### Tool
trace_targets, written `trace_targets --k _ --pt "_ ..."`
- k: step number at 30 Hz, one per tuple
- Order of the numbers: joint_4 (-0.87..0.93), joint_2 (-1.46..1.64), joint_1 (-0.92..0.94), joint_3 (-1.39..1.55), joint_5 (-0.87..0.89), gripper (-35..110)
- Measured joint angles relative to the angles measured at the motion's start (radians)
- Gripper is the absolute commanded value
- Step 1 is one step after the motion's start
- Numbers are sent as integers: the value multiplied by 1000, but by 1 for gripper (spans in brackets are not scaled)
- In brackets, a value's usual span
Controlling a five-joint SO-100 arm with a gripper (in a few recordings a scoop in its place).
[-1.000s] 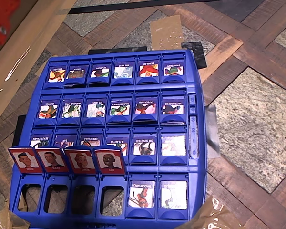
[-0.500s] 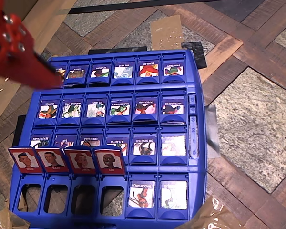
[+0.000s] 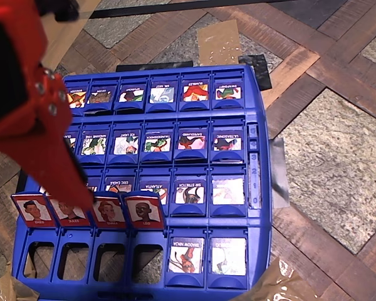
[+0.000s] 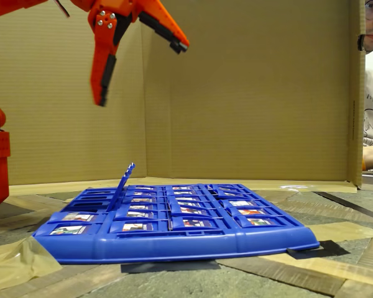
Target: Flip A2.
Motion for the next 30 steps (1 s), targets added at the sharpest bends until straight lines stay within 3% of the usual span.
trace_targets --k 1,5,18,21,23,30 --pt "6 -12 0 -14 0 60" --pt "-32 -57 15 -26 0 42" --pt "-382 -238 -29 91 0 16" --pt "-402 -245 -40 153 0 12" --pt "-393 -247 -46 187 0 0" --pt "-365 -261 -55 276 0 0"
